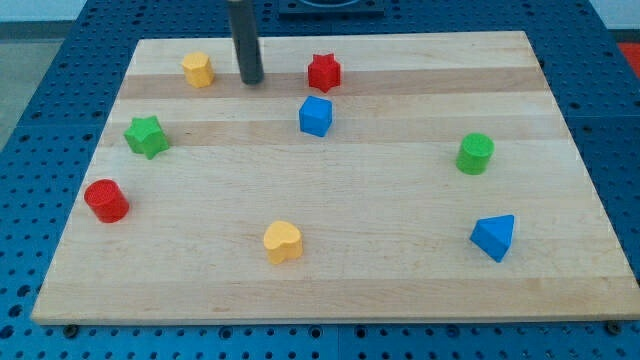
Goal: Slide the yellow hexagon parallel left to the blue cube
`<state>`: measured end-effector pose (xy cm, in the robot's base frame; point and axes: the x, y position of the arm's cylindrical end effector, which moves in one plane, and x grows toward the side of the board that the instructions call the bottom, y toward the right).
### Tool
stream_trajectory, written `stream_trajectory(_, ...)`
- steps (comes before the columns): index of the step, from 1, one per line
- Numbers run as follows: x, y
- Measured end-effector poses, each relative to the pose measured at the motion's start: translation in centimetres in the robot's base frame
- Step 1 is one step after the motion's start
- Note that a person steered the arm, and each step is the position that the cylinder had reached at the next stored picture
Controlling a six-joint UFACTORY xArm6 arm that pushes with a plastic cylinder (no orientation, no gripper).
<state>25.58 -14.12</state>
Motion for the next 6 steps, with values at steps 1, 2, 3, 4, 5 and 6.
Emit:
stream_trajectory(1,-4.5,-7.4)
stream_trajectory(2,-3.7,-11.2)
stream_trajectory(3,2.7,-4.1)
stream_trajectory(4,6.6,-1.6)
stream_trajectory(5,2.6,1.4)
stream_trajectory(6,4.2,3.8)
